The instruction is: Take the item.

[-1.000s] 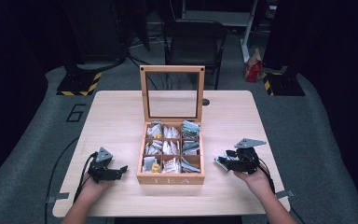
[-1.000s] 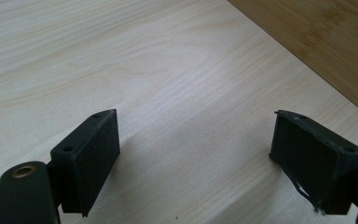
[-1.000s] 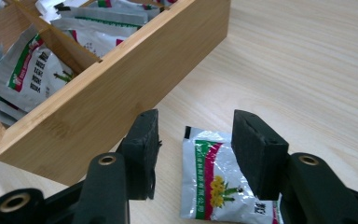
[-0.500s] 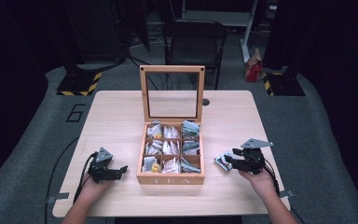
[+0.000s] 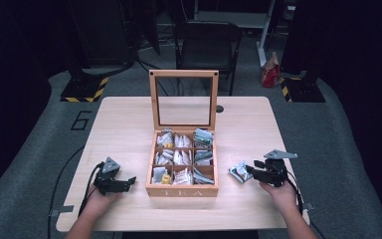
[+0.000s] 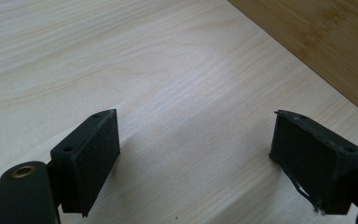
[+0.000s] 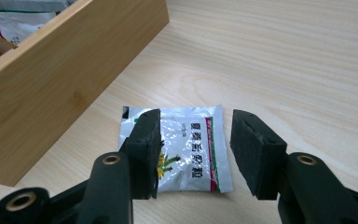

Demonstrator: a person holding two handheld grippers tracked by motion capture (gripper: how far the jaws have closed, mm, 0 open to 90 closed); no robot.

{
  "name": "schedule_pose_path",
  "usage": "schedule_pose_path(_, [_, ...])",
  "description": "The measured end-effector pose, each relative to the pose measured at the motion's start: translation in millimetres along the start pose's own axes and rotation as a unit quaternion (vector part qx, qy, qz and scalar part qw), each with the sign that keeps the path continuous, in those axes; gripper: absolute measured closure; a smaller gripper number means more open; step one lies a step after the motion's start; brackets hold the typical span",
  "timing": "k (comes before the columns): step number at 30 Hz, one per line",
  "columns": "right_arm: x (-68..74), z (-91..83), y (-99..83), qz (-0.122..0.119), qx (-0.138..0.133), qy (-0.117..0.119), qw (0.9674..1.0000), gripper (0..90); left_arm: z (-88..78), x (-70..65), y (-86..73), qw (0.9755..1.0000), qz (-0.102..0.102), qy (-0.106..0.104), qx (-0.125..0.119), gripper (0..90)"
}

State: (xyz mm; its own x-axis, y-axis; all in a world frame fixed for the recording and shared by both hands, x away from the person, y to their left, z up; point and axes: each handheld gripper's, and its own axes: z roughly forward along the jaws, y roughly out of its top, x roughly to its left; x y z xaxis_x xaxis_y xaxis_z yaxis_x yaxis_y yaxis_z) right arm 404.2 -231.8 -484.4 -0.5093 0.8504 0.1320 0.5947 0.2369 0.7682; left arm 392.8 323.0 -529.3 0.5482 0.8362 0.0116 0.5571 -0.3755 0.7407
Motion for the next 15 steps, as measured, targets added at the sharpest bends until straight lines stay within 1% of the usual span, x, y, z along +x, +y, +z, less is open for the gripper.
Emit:
schedule_pose_path(1, [-1.0,0.1,-0.6,-0.003,0.001,0.002,1.0,52.5,0.0,0.0,0.0,1.0,0.0,0.0,0.0,15.0])
schedule_pose_path(2, [-0.7,0.6,-1.5,0.002,0.003,0.002,1.0,52.5,0.0,0.0,0.0,1.0,0.0,0.0,0.0,15.0])
schedule_pose_path(3, [-1.4,0.9,-2.1,-0.003,0.004,-0.001,1.0,52.5,0.1,0.0,0.0,1.0,0.0,0.0,0.0,15.0])
schedule_pose_path(4, [-0.8,1.7,-2.7,-0.001,0.003,-0.003,1.0,52.5,0.0,0.0,0.0,1.0,0.0,0.0,0.0,15.0])
schedule_pose_path(7, [-0.7,3.5,-4.7,-0.009,0.009,-0.009,0.9999,52.5,0.0,0.0,0.0,1.0,0.0,0.0,0.0,15.0])
schedule_pose_path(8, [0.5,3.7,-5.4,-0.005,0.01,-0.012,0.9999,52.5,0.0,0.0,0.0,1.0,0.0,0.0,0.0,15.0])
schedule_pose_path(9, [-0.1,3.9,-5.7,-0.01,0.01,-0.015,0.9998,52.5,0.0,0.0,0.0,1.0,0.0,0.0,0.0,15.0])
schedule_pose_path(12, [-0.4,4.4,-6.2,-0.014,0.009,-0.026,0.9995,52.5,0.0,0.0,0.0,1.0,0.0,0.0,0.0,15.0])
schedule_pose_path(13, [-0.9,4.4,-7.0,-0.02,0.01,-0.03,0.9993,52.5,0.0,-0.1,0.0,1.0,0.0,0.0,0.0,15.0])
schedule_pose_path(15, [-1.1,4.5,-7.2,-0.021,0.01,-0.03,0.9993,52.5,0.1,-0.1,0.0,1.0,0.0,0.0,0.0,15.0])
